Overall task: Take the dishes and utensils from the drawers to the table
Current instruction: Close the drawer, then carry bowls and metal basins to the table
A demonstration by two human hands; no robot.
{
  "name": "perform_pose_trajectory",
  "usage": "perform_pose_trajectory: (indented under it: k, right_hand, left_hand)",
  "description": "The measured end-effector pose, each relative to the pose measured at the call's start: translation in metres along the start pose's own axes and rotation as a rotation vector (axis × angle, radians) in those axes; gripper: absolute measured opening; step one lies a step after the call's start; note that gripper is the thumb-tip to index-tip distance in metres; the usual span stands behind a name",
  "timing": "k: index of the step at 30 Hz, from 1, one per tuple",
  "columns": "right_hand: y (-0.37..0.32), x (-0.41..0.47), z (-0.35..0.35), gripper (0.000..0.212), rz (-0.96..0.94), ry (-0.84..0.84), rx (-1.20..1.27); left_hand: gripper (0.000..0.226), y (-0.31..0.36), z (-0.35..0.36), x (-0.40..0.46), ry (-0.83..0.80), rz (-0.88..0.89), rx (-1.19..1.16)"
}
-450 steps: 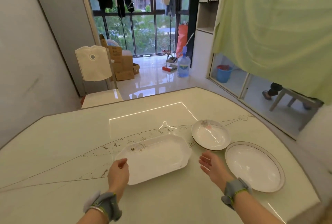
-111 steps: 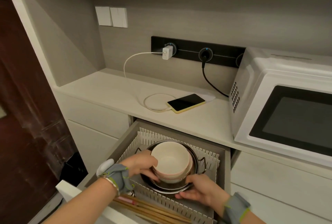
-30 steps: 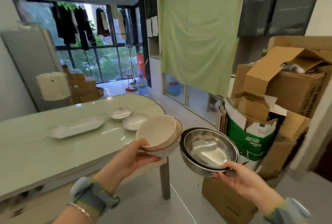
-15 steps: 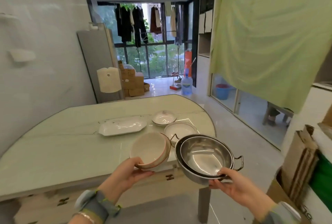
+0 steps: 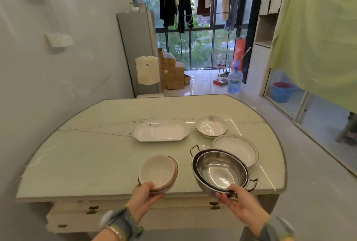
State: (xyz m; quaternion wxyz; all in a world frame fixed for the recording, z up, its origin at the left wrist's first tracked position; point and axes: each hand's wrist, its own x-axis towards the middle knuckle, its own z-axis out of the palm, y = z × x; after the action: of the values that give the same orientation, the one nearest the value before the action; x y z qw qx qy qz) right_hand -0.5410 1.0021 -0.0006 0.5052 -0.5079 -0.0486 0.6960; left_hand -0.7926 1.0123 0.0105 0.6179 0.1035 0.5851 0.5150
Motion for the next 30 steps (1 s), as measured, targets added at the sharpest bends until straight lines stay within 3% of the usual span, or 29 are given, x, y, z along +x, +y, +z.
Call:
perform_pose_trajectory:
  k: [12, 20, 30]
  right_hand:
    - [0.036, 0.122, 0.123, 0.011, -0.001, 0.149, 0.133]
    - [0.049, 0.151, 0.157, 0.012, 0.001, 0.245, 0.223]
    - [0.062, 0.160, 0.171, 0.010, -0.004, 0.236, 0.218]
  left_hand:
    - [0.051, 0.067, -0.030, 0.173, 0.004, -0.116, 0.100]
    - [0.048, 0.076, -0.024, 0.225, -0.057, -0.147, 0.125]
    - [0.052, 0.075, -0.021, 0.239, -0.071, -0.133, 0.124]
